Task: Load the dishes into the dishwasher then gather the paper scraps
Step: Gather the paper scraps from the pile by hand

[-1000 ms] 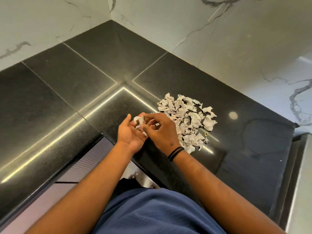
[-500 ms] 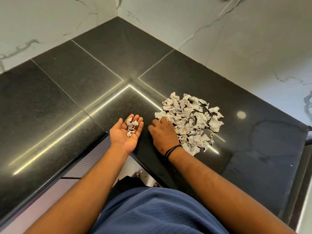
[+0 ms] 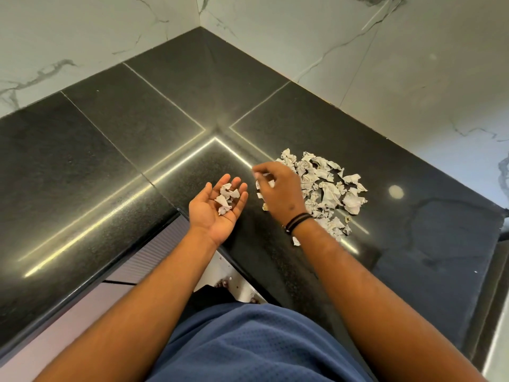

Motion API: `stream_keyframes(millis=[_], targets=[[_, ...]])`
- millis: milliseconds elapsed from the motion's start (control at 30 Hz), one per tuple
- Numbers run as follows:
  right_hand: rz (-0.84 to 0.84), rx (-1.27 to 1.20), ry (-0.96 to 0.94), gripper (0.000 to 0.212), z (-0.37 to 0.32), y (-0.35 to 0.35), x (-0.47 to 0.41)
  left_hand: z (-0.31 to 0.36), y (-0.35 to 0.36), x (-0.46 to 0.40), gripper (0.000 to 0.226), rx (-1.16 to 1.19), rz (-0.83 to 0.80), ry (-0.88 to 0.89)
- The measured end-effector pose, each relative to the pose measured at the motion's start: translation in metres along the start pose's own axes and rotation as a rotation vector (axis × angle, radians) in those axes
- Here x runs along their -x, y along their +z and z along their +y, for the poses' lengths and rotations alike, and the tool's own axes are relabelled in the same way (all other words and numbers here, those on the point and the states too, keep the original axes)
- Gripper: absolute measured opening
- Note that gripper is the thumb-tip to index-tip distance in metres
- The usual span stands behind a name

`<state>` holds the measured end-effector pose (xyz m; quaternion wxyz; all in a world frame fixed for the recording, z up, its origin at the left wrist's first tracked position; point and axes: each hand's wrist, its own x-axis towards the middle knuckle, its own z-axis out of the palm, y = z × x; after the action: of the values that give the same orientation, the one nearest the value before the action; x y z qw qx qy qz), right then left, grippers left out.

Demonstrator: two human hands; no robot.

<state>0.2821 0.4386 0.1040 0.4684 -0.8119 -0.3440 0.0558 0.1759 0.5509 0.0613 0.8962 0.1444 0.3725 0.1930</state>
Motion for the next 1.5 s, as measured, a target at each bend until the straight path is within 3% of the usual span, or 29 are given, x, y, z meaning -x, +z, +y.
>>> stream_keyframes(millis=[100, 267, 367, 433, 533, 633, 767, 867, 933, 1033, 1167, 1267, 1500], targets=[[0.004, 0.177, 0.117, 0.014, 0.022, -0.018, -0.006, 0.002, -0.005, 0.000, 0.042, 0.020, 0.008, 0.007], [-0.357, 0.590, 0.112, 0.020, 0.027, -0.012, 0.013, -0.003, -0.013, -0.002, 0.043, -0.004, 0.057, -0.001], [-0.346, 0.805, 0.024, 0.033, 0.026, 0.006, 0.026, -0.003, -0.015, -0.002, 0.044, -0.016, 0.068, 0.006], [-0.306, 0.860, -0.044, 0.025, 0.031, 0.015, 0.031, -0.003, -0.017, -0.002, 0.044, -0.034, 0.065, 0.004], [-0.262, 0.877, -0.082, 0.012, 0.039, 0.019, 0.031, -0.003, -0.017, 0.000, 0.044, -0.060, 0.053, -0.005], [-0.213, 0.850, -0.056, 0.011, 0.039, 0.018, 0.030, -0.005, -0.018, 0.002, 0.047, -0.076, 0.024, -0.023], [-0.039, 0.520, -0.051, 0.009, 0.014, 0.022, 0.032, -0.010, -0.017, 0.005, 0.052, -0.071, -0.028, -0.050], [-0.124, 0.292, -0.067, 0.012, -0.006, 0.030, 0.032, -0.013, -0.014, 0.005, 0.053, -0.051, -0.053, -0.082], [-0.091, 0.187, 0.015, 0.018, 0.000, 0.026, 0.021, -0.013, -0.014, 0.004, 0.052, -0.041, -0.060, -0.082], [-0.061, 0.348, 0.118, 0.025, 0.023, 0.006, -0.002, -0.010, -0.015, 0.003, 0.046, -0.018, -0.048, -0.067], [-0.291, 0.707, 0.127, 0.039, 0.039, -0.002, -0.016, -0.010, -0.020, 0.002, 0.043, -0.008, -0.027, -0.077], [-0.386, 0.828, 0.044, 0.031, 0.048, 0.010, -0.016, -0.012, -0.019, 0.002, 0.043, -0.009, -0.022, -0.090], [-0.142, 0.694, 0.020, 0.019, 0.042, 0.006, -0.016, -0.008, -0.016, 0.002, 0.044, -0.028, 0.022, -0.089]])
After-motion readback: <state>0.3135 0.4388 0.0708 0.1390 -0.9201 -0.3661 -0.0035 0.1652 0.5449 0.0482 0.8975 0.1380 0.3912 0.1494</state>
